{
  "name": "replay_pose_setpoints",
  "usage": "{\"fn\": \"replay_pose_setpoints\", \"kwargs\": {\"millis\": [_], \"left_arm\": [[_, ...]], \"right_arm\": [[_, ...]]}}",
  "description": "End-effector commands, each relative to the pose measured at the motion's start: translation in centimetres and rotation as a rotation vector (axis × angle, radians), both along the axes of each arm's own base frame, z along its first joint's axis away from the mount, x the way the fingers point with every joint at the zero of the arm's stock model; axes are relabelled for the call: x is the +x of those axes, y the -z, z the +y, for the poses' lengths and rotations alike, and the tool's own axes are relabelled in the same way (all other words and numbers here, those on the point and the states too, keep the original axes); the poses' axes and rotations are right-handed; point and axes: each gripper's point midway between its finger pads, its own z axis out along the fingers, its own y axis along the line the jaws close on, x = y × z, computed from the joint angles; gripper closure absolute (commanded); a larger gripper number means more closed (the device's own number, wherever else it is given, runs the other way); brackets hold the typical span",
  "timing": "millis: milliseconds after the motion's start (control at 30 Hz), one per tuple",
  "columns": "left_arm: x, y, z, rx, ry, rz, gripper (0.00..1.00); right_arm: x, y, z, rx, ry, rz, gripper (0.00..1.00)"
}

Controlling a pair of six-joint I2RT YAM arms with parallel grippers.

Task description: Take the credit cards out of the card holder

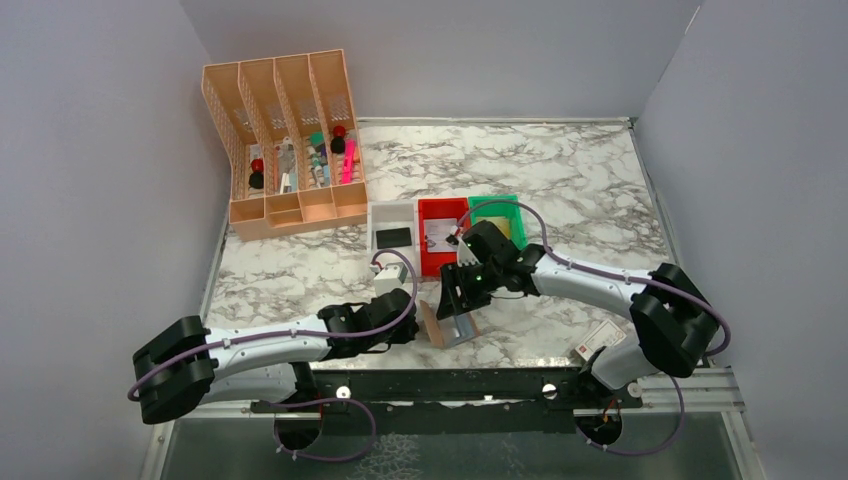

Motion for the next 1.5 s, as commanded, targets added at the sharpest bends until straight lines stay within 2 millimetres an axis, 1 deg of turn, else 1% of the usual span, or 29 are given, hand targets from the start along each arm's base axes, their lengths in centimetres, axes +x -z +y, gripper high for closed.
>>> {"fn": "replay_pose_setpoints", "kwargs": {"millis": [0, 233, 367, 567, 700, 900, 967, 1000, 1100, 1167, 1267, 1333, 1467], "left_arm": [[0.1, -0.7, -0.3, -0.036, -0.002, -0.013, 1.00], [0.2, -0.8, 0.4, -0.037, -0.033, -0.013, 1.00], [0.2, -0.6, 1.2, -0.037, -0.074, -0.007, 1.00], [-0.3, 0.0, 2.5, -0.047, -0.141, 0.025, 1.00], [-0.7, 0.4, 3.2, -0.059, -0.175, 0.050, 1.00], [-0.7, 0.2, 4.4, -0.049, -0.231, 0.057, 1.00], [-0.6, 0.0, 4.7, -0.045, -0.248, 0.053, 0.95], [-0.5, -0.1, 4.9, -0.042, -0.257, 0.053, 0.90], [-0.3, -0.5, 5.4, -0.039, -0.286, 0.046, 0.71], [-0.2, -0.9, 5.6, -0.039, -0.303, 0.039, 0.61], [0.0, -1.5, 6.0, -0.038, -0.328, 0.030, 0.54], [0.2, -2.0, 6.2, -0.041, -0.341, 0.022, 0.50], [0.8, -3.2, 6.4, -0.069, -0.363, -0.011, 0.48]], "right_arm": [[-0.2, -2.4, 1.3, 0.093, -0.033, -0.025, 0.41], [-1.2, -4.0, 2.8, 0.214, -0.085, 0.013, 0.41], [-1.6, -4.3, 3.3, 0.261, -0.102, 0.037, 0.41], [-2.3, -3.5, 4.2, 0.296, -0.127, 0.102, 0.41], [-2.9, -3.1, 5.3, 0.310, -0.164, 0.131, 0.41], [-3.9, -1.9, 6.8, 0.294, -0.222, 0.165, 0.41], [-3.8, -2.0, 6.8, 0.292, -0.218, 0.148, 0.41], [-3.6, -2.0, 6.7, 0.288, -0.214, 0.137, 0.41], [-3.6, -2.3, 6.5, 0.278, -0.231, 0.118, 0.40], [-3.4, -2.4, 6.4, 0.266, -0.229, 0.104, 0.40], [-2.9, -2.3, 6.0, 0.237, -0.203, 0.069, 0.40], [-2.9, -2.2, 6.0, 0.241, -0.201, 0.066, 0.39], [-4.0, -1.3, 6.5, 0.284, -0.231, 0.152, 0.39]]}}
